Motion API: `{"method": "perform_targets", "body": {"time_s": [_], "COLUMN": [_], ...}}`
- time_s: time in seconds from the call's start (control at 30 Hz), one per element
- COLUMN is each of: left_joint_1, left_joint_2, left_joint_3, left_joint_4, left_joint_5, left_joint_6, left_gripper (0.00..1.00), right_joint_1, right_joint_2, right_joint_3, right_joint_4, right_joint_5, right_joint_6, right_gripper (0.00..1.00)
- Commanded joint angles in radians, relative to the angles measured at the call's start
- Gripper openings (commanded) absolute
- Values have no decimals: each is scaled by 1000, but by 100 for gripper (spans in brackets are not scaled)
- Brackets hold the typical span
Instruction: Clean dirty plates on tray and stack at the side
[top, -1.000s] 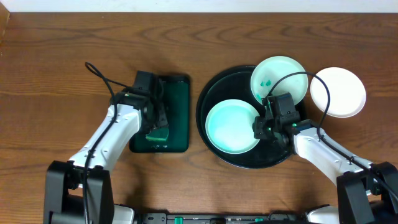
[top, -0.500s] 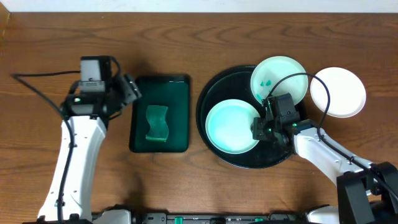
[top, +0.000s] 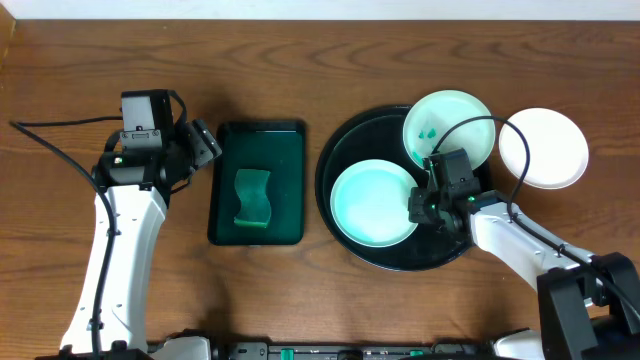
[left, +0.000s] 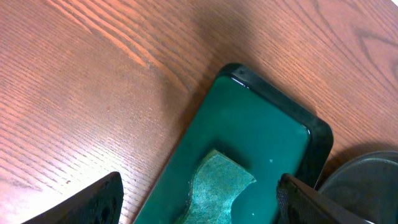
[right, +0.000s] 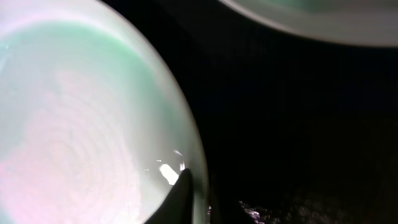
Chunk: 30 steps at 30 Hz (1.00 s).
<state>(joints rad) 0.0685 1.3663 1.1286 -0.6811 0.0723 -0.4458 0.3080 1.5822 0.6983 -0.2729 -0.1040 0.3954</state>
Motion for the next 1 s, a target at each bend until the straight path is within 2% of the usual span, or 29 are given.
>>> {"method": "perform_targets", "body": {"time_s": [0.0,0.27,0.97], "left_joint_1": [3,3,3], "left_joint_2": [1,2,2], "left_joint_3": [9,9,9], "left_joint_4": [-2,-2,-2], "left_joint_5": [-6,-6,-6], "left_joint_6": [-4,-5,-5], "left_gripper": [79,79,80], "right_joint_1": [10,-3,-143], "right_joint_2": [17,-29,-55], "right_joint_3": [0,22,290], "right_joint_4": [-8,-81,-423], "right_joint_5": [-8,-5,-69], "right_joint_6": [1,1,-34], "right_gripper": [1,1,1]}}
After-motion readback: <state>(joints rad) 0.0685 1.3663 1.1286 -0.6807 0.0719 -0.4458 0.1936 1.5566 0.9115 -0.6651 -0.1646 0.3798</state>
